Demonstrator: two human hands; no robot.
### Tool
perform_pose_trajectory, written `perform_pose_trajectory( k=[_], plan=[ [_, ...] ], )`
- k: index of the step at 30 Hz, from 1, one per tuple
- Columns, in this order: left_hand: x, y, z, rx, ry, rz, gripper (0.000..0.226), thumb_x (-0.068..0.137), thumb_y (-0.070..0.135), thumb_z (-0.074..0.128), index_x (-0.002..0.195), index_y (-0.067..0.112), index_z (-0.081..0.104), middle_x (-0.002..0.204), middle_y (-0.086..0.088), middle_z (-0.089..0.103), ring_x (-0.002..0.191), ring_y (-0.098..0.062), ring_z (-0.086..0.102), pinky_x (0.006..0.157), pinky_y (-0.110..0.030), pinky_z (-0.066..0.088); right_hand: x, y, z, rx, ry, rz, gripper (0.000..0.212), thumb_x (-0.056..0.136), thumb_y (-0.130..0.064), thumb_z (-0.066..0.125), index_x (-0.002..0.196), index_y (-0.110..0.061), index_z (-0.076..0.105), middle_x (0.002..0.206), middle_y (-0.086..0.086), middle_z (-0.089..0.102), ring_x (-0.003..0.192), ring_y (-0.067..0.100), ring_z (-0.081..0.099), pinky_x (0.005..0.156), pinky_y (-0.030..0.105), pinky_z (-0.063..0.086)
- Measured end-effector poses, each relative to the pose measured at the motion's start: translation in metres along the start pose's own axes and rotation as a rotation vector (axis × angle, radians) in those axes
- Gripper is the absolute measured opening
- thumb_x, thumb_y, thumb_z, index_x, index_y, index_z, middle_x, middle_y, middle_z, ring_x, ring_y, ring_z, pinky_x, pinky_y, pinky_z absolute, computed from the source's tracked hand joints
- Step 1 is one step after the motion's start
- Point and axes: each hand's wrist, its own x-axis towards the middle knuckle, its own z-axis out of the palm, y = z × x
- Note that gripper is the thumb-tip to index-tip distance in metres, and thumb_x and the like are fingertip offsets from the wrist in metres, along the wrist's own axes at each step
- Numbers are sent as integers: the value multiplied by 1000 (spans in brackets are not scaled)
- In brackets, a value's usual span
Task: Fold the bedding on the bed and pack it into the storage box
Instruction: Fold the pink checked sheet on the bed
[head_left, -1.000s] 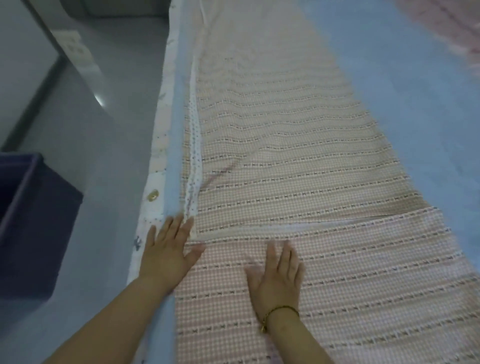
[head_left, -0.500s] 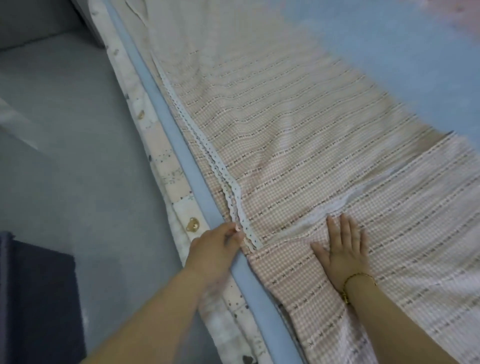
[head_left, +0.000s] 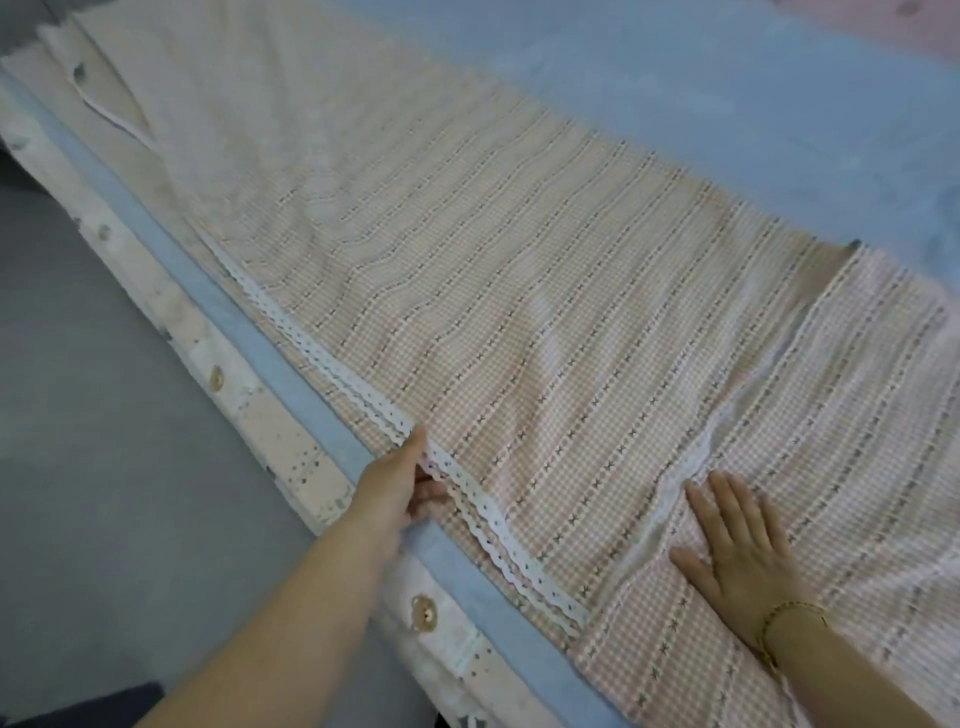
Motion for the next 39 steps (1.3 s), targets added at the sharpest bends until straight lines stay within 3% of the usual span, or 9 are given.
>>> perform_pose_trajectory(
  k=[5, 8, 13, 17, 22, 24, 29, 33, 39],
  plan=[
    [17, 35, -16, -56, 48, -33, 31, 88, 38, 59, 72, 12, 53, 38, 0, 43, 40, -10, 41, 30, -11, 27, 3, -29, -27, 133, 4, 237, 107, 50, -79, -34, 141, -23, -19, 152, -6, -15, 139, 10, -22, 97, 25, -37],
    [37, 61, -31, -119, 53, -29, 29, 88, 36, 58, 72, 12, 52, 32, 5, 42, 26, -2, 36, 28, -10, 24, -2, -76, -49, 354, 171, 388, 57, 97, -43, 20, 147, -16, 17, 155, 1, 10, 144, 19, 4, 118, 34, -3],
    [74, 104, -47, 13, 16, 38, 28, 88, 27, 61, 69, 12, 48, 35, 4, 40, 23, -1, 33, 28, -7, 21, 19, -201, -47, 264, 702, 108, 42, 72, -38, 60, 107, -20, 49, 110, 5, 62, 105, 23, 45, 80, 47, 53],
    [83, 111, -55, 291, -35, 203, 15, 85, 15, 65, 83, 5, 55, 55, -5, 50, 29, -2, 44, 31, -10, 35, 60, -273, -46, 261, 591, 120, 80, 29, -28, 89, 98, -21, 49, 87, -1, 70, 84, 18, 52, 64, 29, 55],
    [95, 137, -99, 495, -99, 476, 28, 87, 18, 63, 108, 1, 62, 93, -3, 62, 100, -25, 57, 85, -28, 43, 91, -304, -49, 312, 834, 209, 17, 50, -10, 65, 64, -17, 63, 61, -4, 58, 66, 10, 42, 66, 21, 36],
    [101, 138, -116, 579, -125, 529, 27, 88, 20, 60, 104, -2, 62, 88, -2, 57, 95, -22, 53, 78, -22, 33, 94, -311, -45, 303, 903, 181, 18, 57, -9, 47, 69, -16, 57, 61, -1, 56, 67, 11, 31, 67, 25, 33],
    [117, 130, -125, 748, -210, 408, 37, 90, 25, 58, 58, 8, 49, 62, -3, 50, 78, -25, 54, 65, -26, 32, 90, -319, -27, 231, 791, 188, 71, 24, 3, 82, 77, -18, 40, 58, -1, 55, 65, 12, 27, 63, 24, 28],
    [125, 145, -140, 999, -242, 499, 54, 88, 41, 55, 48, 9, 37, 49, -4, 43, 51, -20, 43, 52, -28, 28, 89, -326, -35, 227, 745, 290, 56, 19, -11, 85, 66, -21, 55, 57, -7, 53, 60, 9, 41, 57, 15, 34],
    [135, 150, -175, 1187, -137, 1314, 31, 61, 22, 84, 74, 9, 60, 70, -8, 63, 63, -28, 58, 59, -34, 47, 107, -349, -53, 206, 808, 259, 82, 25, -25, 85, 96, -19, 45, 81, -3, 64, 78, 13, 37, 67, 20, 50]
  ],
)
